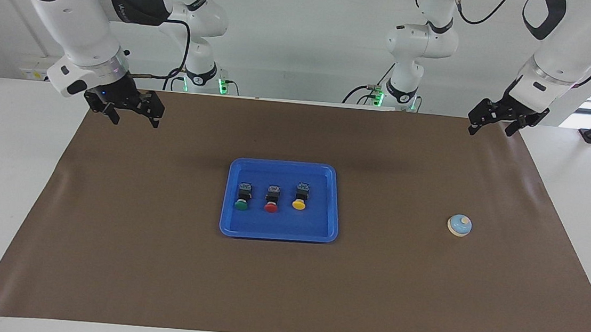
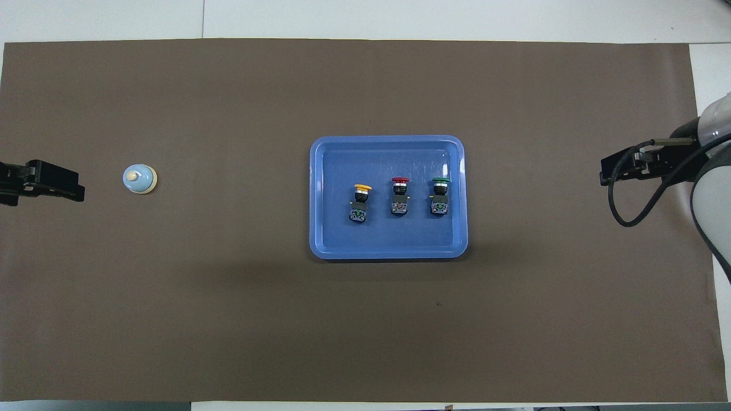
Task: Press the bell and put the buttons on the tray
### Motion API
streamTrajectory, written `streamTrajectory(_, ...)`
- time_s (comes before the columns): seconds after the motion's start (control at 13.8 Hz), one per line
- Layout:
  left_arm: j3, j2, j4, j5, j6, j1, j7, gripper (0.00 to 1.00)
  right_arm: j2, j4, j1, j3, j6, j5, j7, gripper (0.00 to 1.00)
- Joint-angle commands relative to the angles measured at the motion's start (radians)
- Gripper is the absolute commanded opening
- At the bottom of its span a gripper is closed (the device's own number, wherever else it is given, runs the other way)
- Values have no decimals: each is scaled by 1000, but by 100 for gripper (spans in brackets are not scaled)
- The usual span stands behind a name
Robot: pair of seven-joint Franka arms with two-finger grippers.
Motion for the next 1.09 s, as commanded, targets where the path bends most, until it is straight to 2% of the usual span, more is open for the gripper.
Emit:
streamTrajectory(0.0, 0, -12, -11, 1, -10, 3, -6, 100, -11, -2, -10, 10, -20, -11, 9, 100)
streamTrajectory(0.29, 0, -12, -11, 1, -10, 3, -8, 100, -11, -4, -10, 10, -20, -11, 9, 100)
streamTrajectory(0.44, 1, -29, -21, 1, -69, 4, -8, 100, -11, -4, -10, 10, -20, -11, 9, 100)
streamTrajectory(0.58, 6, -33, -28, 1, -67, 21, -29, 100, -11, -4, -10, 10, -20, -11, 9, 100)
streamTrajectory(0.65, 4, -40, -60, 1, 17, 23, -34, 31, -12, -4, -10, 10, -20, -11, 9, 100)
streamTrajectory(0.73, 4, -55, -101, 1, 83, 26, -39, 0, -12, -4, -10, 10, -20, -9, 9, 100)
streamTrajectory(1.02, 3, -3, -274, 1, 303, 56, -17, 0, -18, -2, -10, 10, -20, -11, 9, 100)
